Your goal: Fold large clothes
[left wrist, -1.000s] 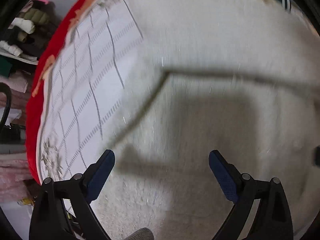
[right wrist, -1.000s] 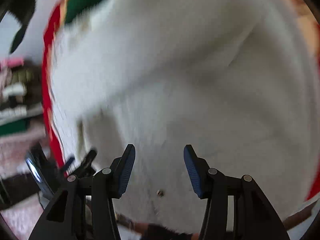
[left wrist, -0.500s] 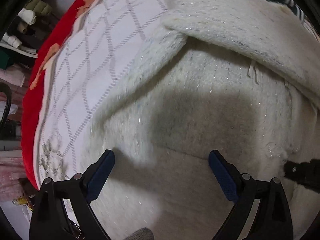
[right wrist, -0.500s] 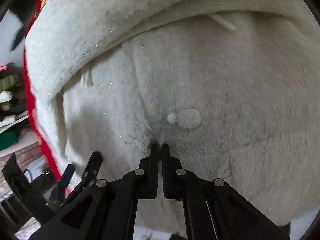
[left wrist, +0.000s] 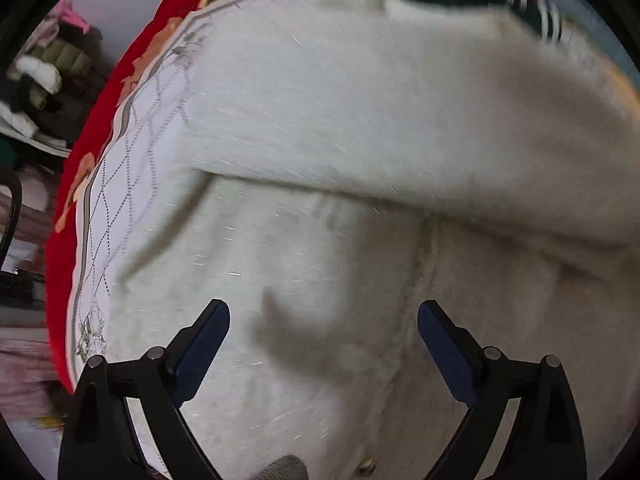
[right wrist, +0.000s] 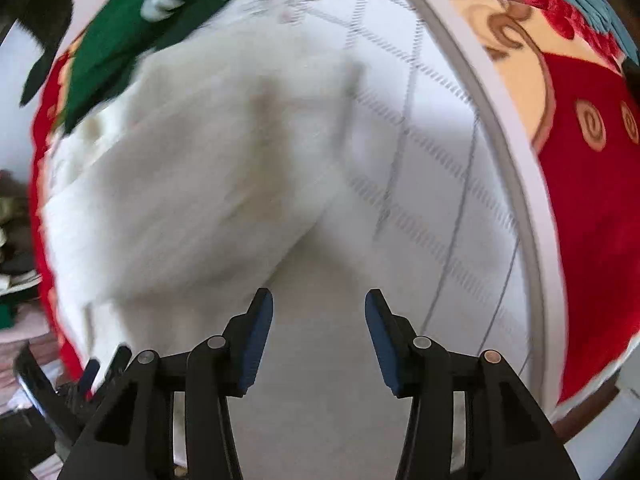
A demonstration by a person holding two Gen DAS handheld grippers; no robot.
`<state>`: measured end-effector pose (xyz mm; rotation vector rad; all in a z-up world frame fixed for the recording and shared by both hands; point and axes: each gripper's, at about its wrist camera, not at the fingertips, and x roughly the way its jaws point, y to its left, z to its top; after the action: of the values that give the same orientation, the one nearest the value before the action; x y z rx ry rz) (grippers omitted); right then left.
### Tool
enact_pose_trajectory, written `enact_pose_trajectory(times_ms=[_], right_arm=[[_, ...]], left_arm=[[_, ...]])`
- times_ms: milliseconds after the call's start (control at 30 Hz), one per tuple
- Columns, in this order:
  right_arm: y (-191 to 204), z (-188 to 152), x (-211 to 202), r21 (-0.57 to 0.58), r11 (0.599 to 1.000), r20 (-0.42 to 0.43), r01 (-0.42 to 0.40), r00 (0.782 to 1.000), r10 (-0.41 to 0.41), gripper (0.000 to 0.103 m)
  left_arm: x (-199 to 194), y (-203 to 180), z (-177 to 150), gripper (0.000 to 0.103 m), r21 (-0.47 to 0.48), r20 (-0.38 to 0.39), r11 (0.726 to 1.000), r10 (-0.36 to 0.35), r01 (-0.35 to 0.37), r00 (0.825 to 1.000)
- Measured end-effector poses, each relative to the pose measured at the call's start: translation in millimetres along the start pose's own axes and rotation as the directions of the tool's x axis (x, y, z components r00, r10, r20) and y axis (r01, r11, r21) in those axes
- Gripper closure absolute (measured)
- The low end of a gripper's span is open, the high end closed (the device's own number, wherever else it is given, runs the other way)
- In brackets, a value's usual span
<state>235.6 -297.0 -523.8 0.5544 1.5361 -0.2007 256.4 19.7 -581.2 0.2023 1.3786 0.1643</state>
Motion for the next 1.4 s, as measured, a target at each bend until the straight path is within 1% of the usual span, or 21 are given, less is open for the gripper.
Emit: enact_pose_trajectory(times_ms=[33,67,100,167,233,300,367,433,467,500,567,667,767,800,833,967,1067,1133,1233,1333,1400], right_arm=[[-7,14,12,-0.019,1.000,-0.016,-0.005,1.000,0.005,0.055],[-11,26,24,-0.034,0.999,-0.033,-0.027,0.999,0.026,0.069],[-14,34,34,-0.052,0.998,-0.047,-0.042,0.998,0.040,0.091],[-28,43,44,-0.039,0.998,-0.042,-0.043,0.998,0.041,0.094],[-40,49,52,0.003,0.997,-0.062,-0.076,0.995,0.076,0.095],[-33,51,53,-0.056,0.996,-0.096,-0.067,0.993,0.061,0.093],[-17,54,50,-0.171,0.982,-0.143,-0.081,0.988,0.056,0.084],[-19,54,40,-0.193,0.974,-0.164,-0.119,0.983,0.088,0.052],[-25,54,29,-0.201,0.970,-0.167,-0.139,0.980,0.106,0.025],[-35,56,18,-0.212,0.965,-0.162,-0.155,0.979,0.121,0.018],[-50,51,2,-0.249,0.958,-0.148,-0.145,0.983,0.110,0.018],[-79,41,-25,-0.284,0.954,-0.124,-0.096,0.990,0.063,0.018],[-109,42,-38,-0.274,0.961,-0.104,-0.041,0.994,0.013,0.018],[-117,40,-39,-0.271,0.962,-0.101,-0.029,0.995,0.001,0.018],[-147,41,-41,-0.263,0.965,-0.095,-0.006,0.995,-0.020,0.018],[-199,50,-52,-0.209,0.976,-0.082,0.053,0.994,-0.071,0.018],[-231,57,-52,-0.178,0.979,-0.070,0.101,0.991,-0.115,0.018],[-235,58,-48,-0.169,0.977,-0.062,0.132,0.988,-0.144,0.018],[-248,64,-46,-0.153,0.978,-0.059,0.143,0.986,-0.153,0.018],[-247,67,-43,-0.151,0.979,-0.055,0.138,0.987,-0.148,0.018],[-243,69,-39,-0.152,0.981,-0.059,0.122,0.989,-0.132,0.018]], left_arm=[[12,-10,-1,0.007,-0.001,-0.030,1.000,0.030,-0.030,0.999],[21,-14,-2,0.004,-0.015,-0.048,0.999,0.041,-0.042,0.998],[24,-13,-2,0.001,-0.031,-0.043,0.998,0.049,-0.050,0.998],[24,-12,-2,0.000,-0.062,-0.035,0.996,0.059,-0.061,0.998],[21,-11,-6,0.000,-0.090,-0.042,0.993,0.071,-0.074,0.997],[20,-8,-6,0.000,-0.112,-0.050,0.989,0.094,-0.099,0.994],[12,-11,-7,0.000,-0.127,-0.057,0.983,0.128,-0.135,0.990],[-1,-23,-6,0.000,-0.124,-0.067,0.971,0.199,-0.206,0.978],[-8,-26,-8,0.000,-0.121,-0.065,0.965,0.226,-0.232,0.972],[-22,-32,-11,0.000,-0.117,-0.053,0.957,0.262,-0.266,0.964],[-43,-45,-19,0.000,-0.105,-0.043,0.942,0.316,-0.319,0.948],[-82,-80,-44,0.000,-0.067,-0.031,0.898,0.433,-0.434,0.901],[-110,-129,-73,0.000,-0.023,-0.026,0.880,0.475,-0.475,0.880],[-117,-146,-85,0.000,-0.007,-0.027,0.881,0.472,-0.473,0.881],[-121,-160,-92,0.000,0.011,-0.033,0.887,0.461,-0.461,0.887],[-126,-227,-119,0.000,0.112,-0.047,0.915,0.394,-0.387,0.918],[-110,-260,-130,0.000,0.174,-0.076,0.920,0.367,-0.350,0.927],[-99,-280,-135,0.000,0.196,-0.094,0.914,0.378,-0.355,0.921],[-67,-285,-138,0.000,0.226,-0.129,0.892,0.426,-0.392,0.895],[-59,-279,-133,0.000,0.161,-0.148,0.898,0.432,-0.409,0.890],[-55,-266,-122,0.000,0.130,-0.139,0.884,0.464,-0.449,0.875]])
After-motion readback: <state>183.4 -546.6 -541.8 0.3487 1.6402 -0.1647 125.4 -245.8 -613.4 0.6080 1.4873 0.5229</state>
